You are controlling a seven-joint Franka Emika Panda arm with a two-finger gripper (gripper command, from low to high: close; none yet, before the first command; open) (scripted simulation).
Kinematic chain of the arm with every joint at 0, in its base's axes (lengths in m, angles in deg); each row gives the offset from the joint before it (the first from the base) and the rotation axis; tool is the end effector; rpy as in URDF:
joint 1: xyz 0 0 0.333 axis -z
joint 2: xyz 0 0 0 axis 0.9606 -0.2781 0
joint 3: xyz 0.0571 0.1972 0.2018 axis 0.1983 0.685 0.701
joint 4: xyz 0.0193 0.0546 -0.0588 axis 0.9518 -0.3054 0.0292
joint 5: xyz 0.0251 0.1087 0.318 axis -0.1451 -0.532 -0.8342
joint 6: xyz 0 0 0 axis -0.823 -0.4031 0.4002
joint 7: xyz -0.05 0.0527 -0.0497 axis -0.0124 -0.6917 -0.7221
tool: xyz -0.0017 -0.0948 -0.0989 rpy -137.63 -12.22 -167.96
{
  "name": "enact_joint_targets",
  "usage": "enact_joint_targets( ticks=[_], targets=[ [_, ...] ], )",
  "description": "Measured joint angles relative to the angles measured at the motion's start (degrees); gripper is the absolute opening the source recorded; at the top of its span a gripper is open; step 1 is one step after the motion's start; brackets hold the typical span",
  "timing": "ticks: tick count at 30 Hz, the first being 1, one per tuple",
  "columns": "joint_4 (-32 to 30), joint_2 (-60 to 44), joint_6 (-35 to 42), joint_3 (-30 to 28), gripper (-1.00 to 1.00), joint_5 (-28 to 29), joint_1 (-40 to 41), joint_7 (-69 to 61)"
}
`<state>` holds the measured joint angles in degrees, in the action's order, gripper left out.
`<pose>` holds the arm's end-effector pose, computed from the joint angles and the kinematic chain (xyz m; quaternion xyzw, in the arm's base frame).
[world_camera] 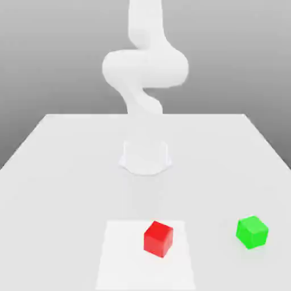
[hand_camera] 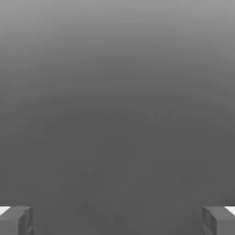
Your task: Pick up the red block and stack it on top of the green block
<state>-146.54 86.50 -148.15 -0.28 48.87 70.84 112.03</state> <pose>0.3613 -0.0016 0.6211 -0.8813 0.3162 -0.3221 0.1401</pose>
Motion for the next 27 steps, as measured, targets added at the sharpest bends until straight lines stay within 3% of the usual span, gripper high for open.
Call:
enact_joint_targets(
  ticks=[14,21,27],
  targets=[
    [-16.1,-29.7,-16.8,-10.2,0.00,-4.3,-13.6,-37.9],
    [-22.8,-43.0,-25.4,-10.2,0.00,-1.4,-14.7,-50.7],
    [-21.7,-53.1,-33.7,-5.7,0.00,-7.2,-11.6,-56.0]
  ],
)
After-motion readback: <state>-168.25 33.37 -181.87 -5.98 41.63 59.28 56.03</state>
